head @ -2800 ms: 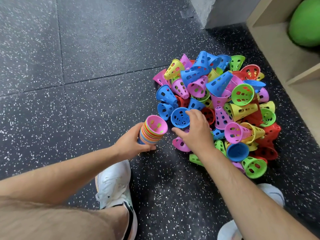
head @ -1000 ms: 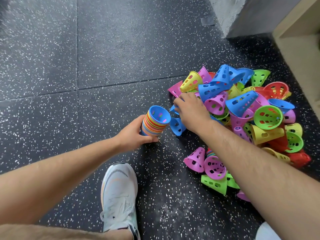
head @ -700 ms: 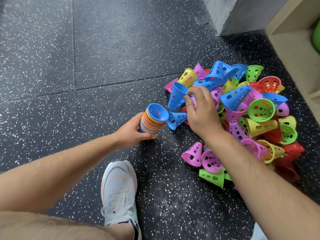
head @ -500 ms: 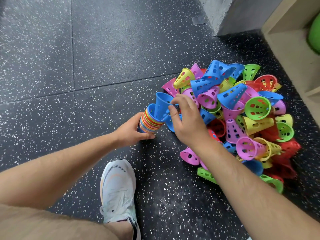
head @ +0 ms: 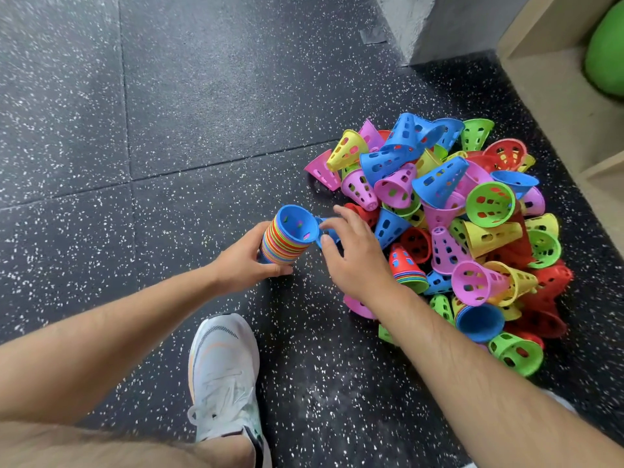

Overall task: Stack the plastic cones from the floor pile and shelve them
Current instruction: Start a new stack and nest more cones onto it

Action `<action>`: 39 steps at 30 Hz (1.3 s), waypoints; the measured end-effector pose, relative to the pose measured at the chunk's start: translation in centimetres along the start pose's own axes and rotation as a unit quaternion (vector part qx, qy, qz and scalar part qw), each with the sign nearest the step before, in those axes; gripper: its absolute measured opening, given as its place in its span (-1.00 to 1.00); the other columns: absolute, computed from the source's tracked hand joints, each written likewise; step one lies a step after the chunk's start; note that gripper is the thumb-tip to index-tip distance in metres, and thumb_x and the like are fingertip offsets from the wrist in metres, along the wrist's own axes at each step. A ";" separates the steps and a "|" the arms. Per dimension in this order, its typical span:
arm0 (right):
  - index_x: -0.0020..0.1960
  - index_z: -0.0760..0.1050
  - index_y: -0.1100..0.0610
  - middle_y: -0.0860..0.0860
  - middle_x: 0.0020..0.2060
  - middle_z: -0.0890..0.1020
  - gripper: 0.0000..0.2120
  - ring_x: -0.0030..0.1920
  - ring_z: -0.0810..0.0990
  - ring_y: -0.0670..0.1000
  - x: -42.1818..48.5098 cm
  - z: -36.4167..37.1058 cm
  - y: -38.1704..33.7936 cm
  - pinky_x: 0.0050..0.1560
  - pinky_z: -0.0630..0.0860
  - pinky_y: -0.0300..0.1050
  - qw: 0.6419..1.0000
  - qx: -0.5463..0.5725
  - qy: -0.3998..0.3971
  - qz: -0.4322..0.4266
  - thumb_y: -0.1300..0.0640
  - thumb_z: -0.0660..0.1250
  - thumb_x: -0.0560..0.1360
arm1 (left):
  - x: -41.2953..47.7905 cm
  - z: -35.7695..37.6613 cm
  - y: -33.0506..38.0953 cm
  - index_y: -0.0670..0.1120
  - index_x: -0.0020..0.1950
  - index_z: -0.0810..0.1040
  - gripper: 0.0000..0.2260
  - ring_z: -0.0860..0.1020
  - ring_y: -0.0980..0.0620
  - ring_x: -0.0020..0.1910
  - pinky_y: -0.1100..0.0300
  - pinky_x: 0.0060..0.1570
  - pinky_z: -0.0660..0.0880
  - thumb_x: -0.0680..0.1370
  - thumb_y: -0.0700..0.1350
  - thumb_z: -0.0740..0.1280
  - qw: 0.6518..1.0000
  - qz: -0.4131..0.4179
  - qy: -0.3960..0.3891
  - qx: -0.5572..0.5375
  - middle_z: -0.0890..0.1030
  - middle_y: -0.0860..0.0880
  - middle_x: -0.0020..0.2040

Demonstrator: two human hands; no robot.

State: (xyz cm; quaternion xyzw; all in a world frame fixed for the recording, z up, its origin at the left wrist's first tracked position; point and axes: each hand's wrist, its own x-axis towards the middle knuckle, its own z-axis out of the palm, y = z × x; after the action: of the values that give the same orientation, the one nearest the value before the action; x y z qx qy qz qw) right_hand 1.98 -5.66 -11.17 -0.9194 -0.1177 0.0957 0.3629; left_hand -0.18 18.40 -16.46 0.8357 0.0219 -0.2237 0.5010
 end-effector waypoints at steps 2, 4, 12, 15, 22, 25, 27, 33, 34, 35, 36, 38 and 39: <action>0.27 0.48 -0.01 -0.01 0.47 0.35 -0.69 0.48 0.26 0.02 0.1 0.0 0.5 0.50 0.18 0.08 0.999 -0.038 -0.024 -0.003 0.10 0.24 0.54 | 0.1 0.0 -0.1 0.24 0.43 0.36 -0.22 0.58 0.13 0.29 -0.11 0.40 0.48 0.28 0.21 0.62 1.000 -0.002 -0.003 -0.002 0.59 0.19 0.28; 0.28 0.47 0.02 -0.01 0.48 0.35 -0.67 0.47 0.26 0.01 0.2 0.1 0.6 0.49 0.19 0.07 0.998 -0.048 -0.028 -0.007 0.15 0.25 0.53 | 0.2 0.0 0.1 0.20 0.43 0.37 -0.22 0.58 0.15 0.27 -0.03 0.40 0.48 0.28 0.20 0.61 1.000 -0.002 -0.003 -0.010 0.59 0.16 0.27; 0.53 0.26 0.10 0.01 0.59 0.13 -0.43 0.55 0.11 0.08 0.6 0.8 1.7 0.50 0.15 0.07 0.967 -0.225 -0.115 0.020 0.12 0.25 0.54 | 0.0 -0.1 0.3 0.12 0.40 0.37 -0.33 0.54 0.34 0.14 0.31 0.19 0.47 0.40 -0.07 0.64 1.000 -0.002 0.000 -0.019 0.57 0.05 0.29; 0.52 0.24 0.15 0.04 0.56 0.21 -0.38 0.49 0.22 0.10 0.7 0.6 2.4 0.46 0.23 0.04 0.974 -0.215 -0.072 0.007 0.13 0.36 0.51 | 0.0 0.0 0.1 0.05 0.45 0.36 -0.33 0.53 0.40 0.11 0.36 0.16 0.45 0.45 -0.16 0.62 1.000 -0.001 0.004 -0.007 0.56 0.06 0.29; 0.18 0.51 0.23 0.06 0.09 0.54 -0.56 0.13 0.52 0.01 0.8 -1.7 2.4 0.20 0.39 -0.26 0.986 -0.003 0.168 -0.009 -0.01 0.51 0.43 | -0.1 0.0 0.3 0.23 0.40 0.35 -0.26 0.57 0.15 0.28 0.11 0.36 0.48 0.30 0.16 0.60 1.000 -0.009 -0.004 -0.003 0.58 0.15 0.28; 0.10 0.51 0.16 -0.04 0.00 0.52 -0.62 0.02 0.50 -0.06 0.8 -2.7 1.0 0.07 0.36 -0.34 0.974 0.045 0.221 -0.010 -0.13 0.42 0.48 | -0.2 0.1 0.4 0.26 0.38 0.36 -0.29 0.58 0.13 0.28 -0.02 0.42 0.47 0.31 0.14 0.61 1.000 -0.010 -0.009 0.001 0.60 0.15 0.26; 0.05 0.52 0.13 -0.05 -0.05 0.53 -0.66 -0.03 0.51 -0.04 1.0 -2.9 0.3 0.02 0.39 -0.28 0.976 0.052 0.209 -0.028 -0.14 0.37 0.49 | -0.1 0.1 0.4 0.21 0.42 0.35 -0.24 0.58 0.13 0.29 -0.06 0.43 0.46 0.29 0.18 0.60 1.000 -0.010 -0.013 0.003 0.59 0.15 0.27; 0.13 0.47 0.03 -0.17 0.04 0.52 -0.63 0.01 0.45 -0.25 0.5 -2.9 -0.9 0.09 0.39 -0.24 0.997 0.038 0.043 -0.054 -0.18 0.41 0.48 | -0.2 0.3 0.7 0.18 0.45 0.33 -0.20 0.58 0.17 0.28 -0.03 0.41 0.47 0.28 0.21 0.59 1.000 -0.010 -0.012 0.002 0.59 0.16 0.28; 0.22 0.44 0.01 -0.16 0.16 0.52 -0.52 0.12 0.46 -0.22 0.3 -2.7 -1.0 0.19 0.41 -0.20 0.999 0.032 0.006 -0.041 -0.26 0.39 0.46 | -0.2 0.3 0.7 0.18 0.45 0.33 -0.19 0.57 0.18 0.27 -0.02 0.41 0.47 0.28 0.21 0.59 1.000 -0.010 -0.011 0.002 0.59 0.16 0.28; 0.32 0.39 -0.01 -0.15 0.26 0.50 -0.41 0.23 0.46 -0.16 0.1 -2.6 -1.0 0.28 0.40 -0.15 0.999 0.026 -0.024 -0.025 -0.31 0.37 0.44 | -0.2 0.3 0.8 0.18 0.46 0.33 -0.19 0.57 0.19 0.27 -0.01 0.41 0.47 0.28 0.21 0.59 1.000 -0.011 -0.011 0.006 0.59 0.17 0.28; 0.39 0.33 -0.03 -0.14 0.34 0.47 -0.33 0.31 0.45 -0.12 -0.1 -2.5 -1.0 0.35 0.38 -0.11 0.999 0.021 -0.042 -0.013 -0.35 0.35 0.42 | -0.2 0.3 0.8 0.18 0.45 0.33 -0.20 0.57 0.20 0.26 -0.01 0.41 0.47 0.29 0.20 0.59 1.000 -0.010 -0.012 0.010 0.59 0.18 0.27; 0.47 0.26 -0.03 -0.13 0.41 0.42 -0.28 0.39 0.41 -0.11 -0.5 -2.4 -0.9 0.41 0.34 -0.09 0.998 0.019 -0.055 -0.003 -0.36 0.33 0.45 | -0.2 0.3 0.9 0.17 0.45 0.34 -0.21 0.57 0.19 0.26 -0.02 0.41 0.47 0.30 0.19 0.59 1.000 -0.012 -0.015 0.013 0.59 0.18 0.26; 0.48 0.27 -0.02 -0.13 0.42 0.42 -0.30 0.40 0.40 -0.11 -0.7 -2.3 -0.8 0.41 0.33 -0.10 0.998 0.022 -0.053 -0.002 -0.34 0.32 0.48 | -0.2 0.3 0.9 0.17 0.45 0.34 -0.21 0.57 0.18 0.26 -0.02 0.41 0.47 0.29 0.20 0.59 1.000 -0.014 -0.016 0.017 0.59 0.17 0.26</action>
State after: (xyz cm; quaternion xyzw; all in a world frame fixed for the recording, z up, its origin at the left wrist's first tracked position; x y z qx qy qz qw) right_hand 1.80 -6.76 -8.86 -0.9045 -0.1368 0.1458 0.3766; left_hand -0.27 17.72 -15.76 0.8400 0.0223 -0.2441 0.4842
